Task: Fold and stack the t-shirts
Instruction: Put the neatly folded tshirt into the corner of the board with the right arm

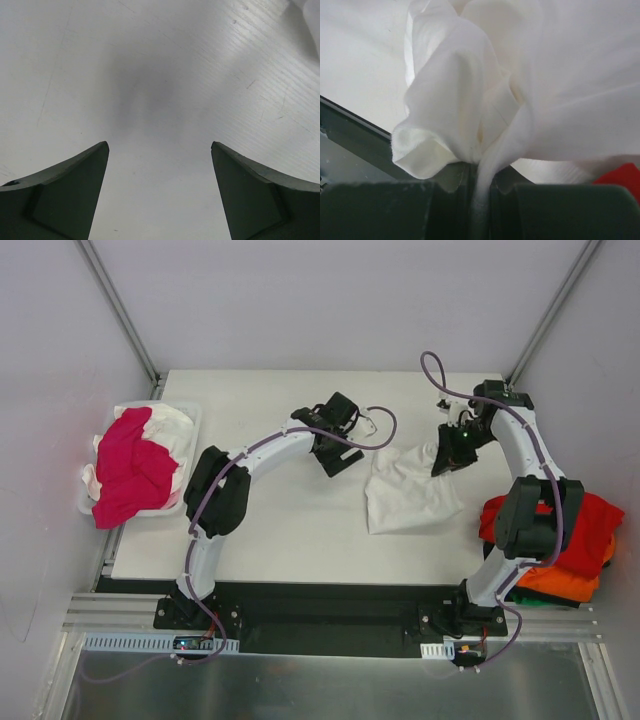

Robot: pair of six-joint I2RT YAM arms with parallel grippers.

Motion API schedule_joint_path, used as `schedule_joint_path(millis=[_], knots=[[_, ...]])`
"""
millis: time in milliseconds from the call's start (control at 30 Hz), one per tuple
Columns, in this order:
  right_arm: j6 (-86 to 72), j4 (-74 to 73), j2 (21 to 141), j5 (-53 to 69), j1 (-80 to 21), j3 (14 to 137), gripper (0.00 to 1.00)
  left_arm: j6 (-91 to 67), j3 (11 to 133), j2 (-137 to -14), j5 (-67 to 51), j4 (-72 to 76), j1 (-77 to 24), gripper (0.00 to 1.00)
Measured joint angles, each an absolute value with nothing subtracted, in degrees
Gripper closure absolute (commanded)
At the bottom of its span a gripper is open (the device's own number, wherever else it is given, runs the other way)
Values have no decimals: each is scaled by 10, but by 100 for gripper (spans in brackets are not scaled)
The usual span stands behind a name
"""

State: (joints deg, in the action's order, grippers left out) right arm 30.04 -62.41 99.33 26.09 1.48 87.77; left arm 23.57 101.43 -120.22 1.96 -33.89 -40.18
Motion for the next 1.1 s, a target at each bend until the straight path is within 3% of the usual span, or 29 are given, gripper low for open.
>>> schedule_joint_path(millis=[233,567,1100], knots=[[308,-674,993,223,72,897,99,236,991,-1187,15,-333,-401,16],[337,-736,979,178,157,1027,99,236,960,-1140,-11,-323,-401,16],[422,-768,762,155,306,970,99,237,925,-1137,-32,-302,-400,16]])
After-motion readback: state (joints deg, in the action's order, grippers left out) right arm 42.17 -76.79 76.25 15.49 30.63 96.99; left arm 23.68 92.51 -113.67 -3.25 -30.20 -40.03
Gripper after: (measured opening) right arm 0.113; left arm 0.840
